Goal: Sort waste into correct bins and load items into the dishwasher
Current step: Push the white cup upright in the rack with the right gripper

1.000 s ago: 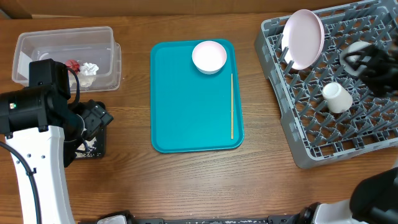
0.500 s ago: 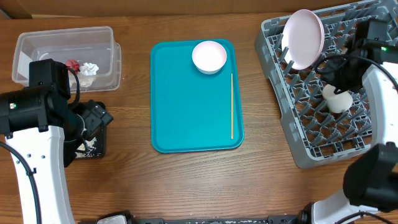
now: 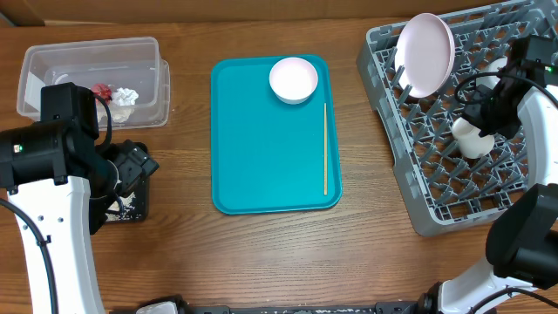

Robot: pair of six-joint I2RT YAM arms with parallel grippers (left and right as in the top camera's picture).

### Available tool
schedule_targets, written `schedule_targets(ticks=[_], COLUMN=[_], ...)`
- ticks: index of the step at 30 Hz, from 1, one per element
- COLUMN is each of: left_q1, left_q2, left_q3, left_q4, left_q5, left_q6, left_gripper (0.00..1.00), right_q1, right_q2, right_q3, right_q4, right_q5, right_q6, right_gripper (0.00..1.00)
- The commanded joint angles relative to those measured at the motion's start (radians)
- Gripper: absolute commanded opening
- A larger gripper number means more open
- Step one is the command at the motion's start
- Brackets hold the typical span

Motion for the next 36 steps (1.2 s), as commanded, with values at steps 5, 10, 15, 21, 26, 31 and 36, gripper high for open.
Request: schedule_targets(ticks=[5, 10, 15, 21, 26, 31, 36], left_q1=[0.000, 0.000, 0.000, 0.000, 0.000, 0.000, 0.000], left_q2=[0.005, 0.005, 0.005, 0.005, 0.005, 0.005, 0.005], left_q3=[-0.002, -0.002, -0.002, -0.002, -0.002, -0.002, -0.002], left_q4=[0.000, 0.000, 0.000, 0.000, 0.000, 0.000, 0.000], left_q5=[-0.017, -0.017, -0.017, -0.017, -0.017, -0.017, -0.017], left_q6=[-0.006, -0.006, -0.006, -0.006, -0.006, -0.006, -0.006], left_gripper=[1.00, 1.00, 1.00, 1.00, 1.00, 1.00, 1.00], right_q1=[-0.006, -0.014, -0.031, -0.043, -0.043, -0.043, -0.043], right_q2=[0.006, 0.018, 0.019, 0.019, 0.019, 0.019, 0.019], right_q3=[0.000, -0.029, -0.033, -0.033, 0.002, 0.078, 0.119], right_q4=[0.013, 0.016, 0.026, 0.016, -0.019, -0.074, -0.114], right_q5=[-0.098, -0.026, -0.003, 0.064, 0.144, 0.219, 0.272], right_q6=[-0.058, -0.022, -0.008, 0.041, 0.091, 0.125, 0.164], right_gripper=[0.04, 0.04, 0.04, 0.04, 0.04, 0.04, 0.04])
